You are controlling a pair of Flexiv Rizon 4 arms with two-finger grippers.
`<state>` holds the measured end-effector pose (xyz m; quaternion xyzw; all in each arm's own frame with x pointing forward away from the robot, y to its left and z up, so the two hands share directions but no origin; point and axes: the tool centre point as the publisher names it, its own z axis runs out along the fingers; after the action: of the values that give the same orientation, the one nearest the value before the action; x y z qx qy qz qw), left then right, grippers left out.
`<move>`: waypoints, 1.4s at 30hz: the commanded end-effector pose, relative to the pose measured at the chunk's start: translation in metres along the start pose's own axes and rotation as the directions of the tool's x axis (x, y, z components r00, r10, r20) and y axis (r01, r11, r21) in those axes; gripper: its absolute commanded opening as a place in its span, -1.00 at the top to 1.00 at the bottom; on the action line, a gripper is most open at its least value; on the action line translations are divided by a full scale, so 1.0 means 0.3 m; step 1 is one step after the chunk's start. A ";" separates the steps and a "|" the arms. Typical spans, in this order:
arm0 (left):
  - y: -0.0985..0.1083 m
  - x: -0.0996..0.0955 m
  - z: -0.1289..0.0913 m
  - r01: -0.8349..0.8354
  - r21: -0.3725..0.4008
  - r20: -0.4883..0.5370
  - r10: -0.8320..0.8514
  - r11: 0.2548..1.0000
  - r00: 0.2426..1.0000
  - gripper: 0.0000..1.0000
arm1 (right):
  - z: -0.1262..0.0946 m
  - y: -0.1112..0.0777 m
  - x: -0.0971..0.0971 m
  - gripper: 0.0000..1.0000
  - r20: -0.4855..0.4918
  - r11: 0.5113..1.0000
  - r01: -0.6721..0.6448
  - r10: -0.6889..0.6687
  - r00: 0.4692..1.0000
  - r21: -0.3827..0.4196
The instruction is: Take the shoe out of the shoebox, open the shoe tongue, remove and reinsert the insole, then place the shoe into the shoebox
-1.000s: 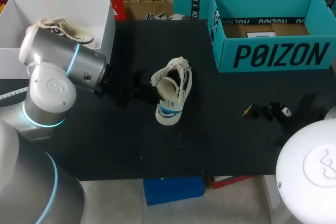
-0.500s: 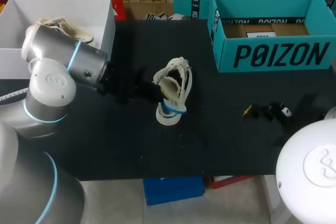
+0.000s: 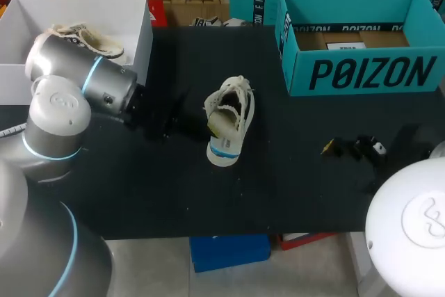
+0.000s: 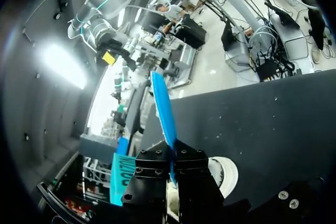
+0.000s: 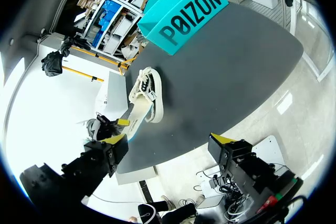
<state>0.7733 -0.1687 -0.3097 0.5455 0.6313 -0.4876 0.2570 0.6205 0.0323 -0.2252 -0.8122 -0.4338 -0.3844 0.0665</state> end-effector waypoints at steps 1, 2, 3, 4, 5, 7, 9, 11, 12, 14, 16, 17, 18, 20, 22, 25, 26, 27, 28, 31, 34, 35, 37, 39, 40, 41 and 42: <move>0.007 0.019 0.011 -0.008 -0.006 0.003 0.008 1.000 1.000 1.00 | -0.008 0.003 -0.021 -1.00 -0.013 0.996 -0.012 0.013 1.000 0.088; 0.011 0.021 0.013 -0.012 -0.008 0.002 0.012 1.000 1.000 1.00 | -0.008 0.003 -0.021 -1.00 -0.013 0.996 -0.012 0.013 1.000 0.088; 0.016 0.021 0.014 -0.014 -0.008 0.002 0.014 1.000 1.000 1.00 | -0.008 0.003 -0.021 -1.00 -0.013 0.996 -0.012 0.013 1.000 0.088; 0.023 0.020 0.014 -0.018 -0.009 0.002 0.018 1.000 1.000 1.00 | -0.008 0.003 -0.021 -1.00 -0.013 0.996 -0.012 0.013 1.000 0.088; 0.030 0.018 0.014 -0.025 -0.013 0.004 0.025 1.000 1.000 1.00 | -0.008 0.003 -0.021 -1.00 -0.013 0.996 -0.012 0.013 1.000 0.088; 0.044 0.015 0.013 -0.031 -0.018 0.007 0.031 0.999 1.000 1.00 | -0.008 0.003 -0.021 -1.00 -0.013 0.996 -0.012 0.013 1.000 0.088; 0.060 0.017 0.011 -0.045 -0.029 0.004 0.046 0.999 0.999 1.00 | -0.008 0.003 -0.021 -1.00 -0.013 0.996 -0.012 0.013 1.000 0.088; 0.072 0.017 0.009 -0.048 -0.035 0.006 0.048 0.998 0.999 1.00 | -0.008 0.003 -0.021 -1.00 -0.013 0.996 -0.012 0.013 1.000 0.088; 0.075 0.016 0.008 -0.049 -0.038 0.007 0.050 0.998 0.999 1.00 | -0.008 0.003 -0.021 -1.00 -0.013 0.996 -0.012 0.013 1.000 0.088; 0.076 0.011 0.005 -0.054 -0.041 0.016 0.055 0.998 0.998 1.00 | -0.008 0.003 -0.021 -1.00 -0.013 0.996 -0.012 0.013 1.000 0.088; 0.064 0.003 0.003 -0.059 -0.039 0.027 0.060 0.998 0.998 1.00 | -0.008 0.003 -0.021 -1.00 -0.013 0.996 -0.012 0.013 1.000 0.088; 0.060 0.000 0.002 -0.062 -0.036 0.033 0.063 0.997 0.997 1.00 | -0.008 0.003 -0.021 -1.00 -0.013 0.996 -0.012 0.013 1.000 0.088; 0.053 -0.003 0.001 -0.062 -0.033 0.040 0.063 0.998 0.997 1.00 | -0.008 0.003 -0.021 -1.00 -0.013 0.996 -0.012 0.013 1.000 0.088; 0.038 -0.008 -0.002 -0.064 -0.028 0.048 0.066 0.998 0.997 1.00 | -0.008 0.003 -0.021 -1.00 -0.013 0.996 -0.012 0.013 1.000 0.088; 0.021 -0.012 -0.007 -0.064 -0.020 0.059 0.066 0.998 0.996 1.00 | -0.008 0.003 -0.021 -1.00 -0.013 0.996 -0.012 0.013 1.000 0.088; -0.003 -0.023 -0.021 -0.063 -0.016 0.074 0.064 0.998 0.995 1.00 | -0.008 0.003 -0.021 -1.00 -0.013 0.996 -0.012 0.013 1.000 0.088; -0.013 -0.027 -0.026 -0.066 -0.016 0.079 0.067 0.998 0.995 1.00 | -0.008 0.003 -0.021 -1.00 -0.013 0.996 -0.012 0.013 1.000 0.088; -0.024 -0.031 -0.031 -0.067 -0.013 0.085 0.068 0.998 0.994 1.00 | -0.008 0.003 -0.021 -1.00 -0.013 0.996 -0.012 0.013 1.000 0.088; -0.036 -0.035 -0.036 -0.073 -0.010 0.091 0.074 0.997 0.993 1.00 | -0.008 0.003 -0.021 -1.00 -0.013 0.996 -0.012 0.013 1.000 0.088; -0.074 -0.052 -0.048 -0.101 -0.003 0.102 0.101 0.995 0.990 1.00 | -0.008 0.003 -0.021 -1.00 -0.013 0.996 -0.012 0.013 1.000 0.088; -0.108 -0.073 -0.057 -0.129 0.003 0.120 0.128 0.992 0.984 1.00 | -0.008 0.003 -0.021 -1.00 -0.013 0.996 -0.012 0.013 1.000 0.088; -0.120 -0.081 -0.059 -0.140 0.006 0.126 0.138 0.990 0.982 1.00 | -0.008 0.003 -0.021 -1.00 -0.013 0.996 -0.012 0.013 1.000 0.088; -0.141 -0.092 -0.060 -0.161 0.011 0.138 0.158 0.987 0.978 1.00 | -0.008 0.003 -0.021 -1.00 -0.013 0.996 -0.012 0.013 1.000 0.088; -0.160 -0.101 -0.059 -0.183 0.017 0.151 0.178 0.983 0.972 1.00 | 0.005 0.000 -0.015 -1.00 -0.037 0.993 -0.022 0.026 0.999 0.112; -0.168 -0.104 -0.058 -0.193 0.019 0.156 0.188 0.981 0.970 1.00 | 0.011 -0.001 -0.012 -1.00 -0.049 0.992 -0.024 0.030 0.998 0.121; -0.175 -0.107 -0.058 -0.201 0.021 0.163 0.195 0.979 0.967 1.00 | 0.015 -0.002 -0.010 -1.00 -0.062 0.991 -0.028 0.036 0.997 0.129; -0.181 -0.109 -0.057 -0.218 0.018 0.164 0.212 0.976 0.963 1.00 | 0.019 -0.002 -0.007 -1.00 -0.075 0.990 -0.033 0.043 0.996 0.137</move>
<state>0.7416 -0.1667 -0.2577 0.5736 0.5379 -0.5156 0.3403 0.6221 0.0384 -0.2191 -0.8107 -0.4266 -0.3938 0.0761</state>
